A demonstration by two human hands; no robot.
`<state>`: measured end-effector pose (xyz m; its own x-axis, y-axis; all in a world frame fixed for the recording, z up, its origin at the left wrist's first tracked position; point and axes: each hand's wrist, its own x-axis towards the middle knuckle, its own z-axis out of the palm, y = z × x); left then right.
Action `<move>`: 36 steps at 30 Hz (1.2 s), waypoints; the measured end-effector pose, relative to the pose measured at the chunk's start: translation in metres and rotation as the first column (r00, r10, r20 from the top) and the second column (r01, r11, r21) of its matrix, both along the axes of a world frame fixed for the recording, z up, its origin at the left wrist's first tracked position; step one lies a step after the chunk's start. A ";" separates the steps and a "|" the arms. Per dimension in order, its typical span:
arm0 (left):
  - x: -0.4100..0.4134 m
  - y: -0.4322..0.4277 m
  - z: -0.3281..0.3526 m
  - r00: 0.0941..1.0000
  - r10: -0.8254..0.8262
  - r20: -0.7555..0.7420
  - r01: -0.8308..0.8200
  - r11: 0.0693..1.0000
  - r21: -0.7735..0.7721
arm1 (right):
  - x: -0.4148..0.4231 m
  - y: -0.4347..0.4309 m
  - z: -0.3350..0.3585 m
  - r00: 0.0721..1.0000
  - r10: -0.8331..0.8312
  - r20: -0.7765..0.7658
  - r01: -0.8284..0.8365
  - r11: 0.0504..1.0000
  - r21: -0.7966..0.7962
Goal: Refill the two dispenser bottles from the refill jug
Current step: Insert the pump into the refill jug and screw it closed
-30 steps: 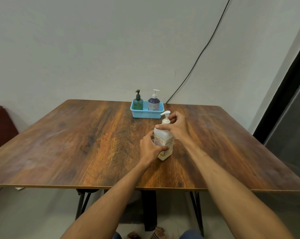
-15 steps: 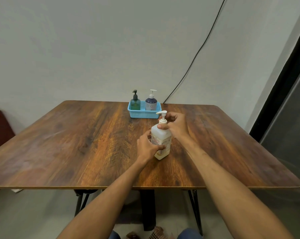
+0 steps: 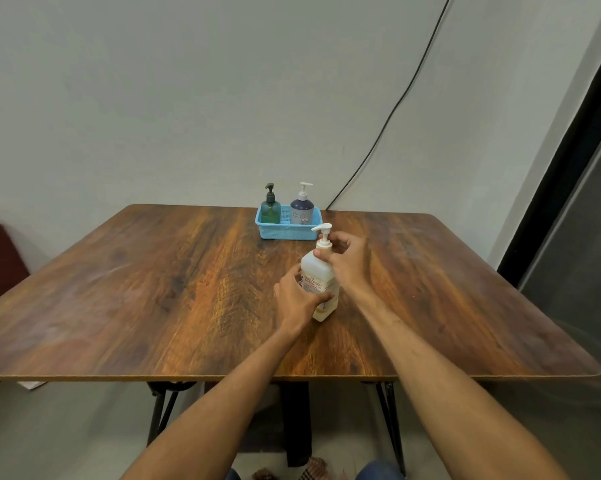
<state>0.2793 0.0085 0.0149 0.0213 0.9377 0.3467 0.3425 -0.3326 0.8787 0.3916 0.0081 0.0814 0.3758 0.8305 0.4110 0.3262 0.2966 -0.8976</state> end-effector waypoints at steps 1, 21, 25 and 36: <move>0.000 0.000 0.000 1.000 -0.009 0.000 0.009 1.000 -0.001 | 0.003 -0.002 0.000 0.999 0.050 -0.009 -0.050 0.999 -0.006; -0.021 0.062 0.008 0.969 -0.246 -0.006 0.246 0.969 -0.028 | 0.059 0.023 -0.050 0.966 0.259 -0.025 -0.257 0.939 -0.228; 0.012 0.120 0.030 0.972 -0.235 -0.009 0.235 0.971 0.045 | 0.095 0.083 -0.027 0.968 0.251 0.010 -0.243 0.948 -0.208; 0.144 0.266 0.110 0.970 -0.241 0.032 0.242 0.969 -0.054 | 0.207 0.223 0.056 0.988 0.153 -0.016 -0.150 0.941 -0.302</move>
<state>0.4230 0.2744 0.1247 0.2419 0.9241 0.2959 0.2361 -0.3518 0.9058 0.5987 0.2306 0.1378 0.2337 0.9630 0.1345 0.3059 0.0585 -0.9503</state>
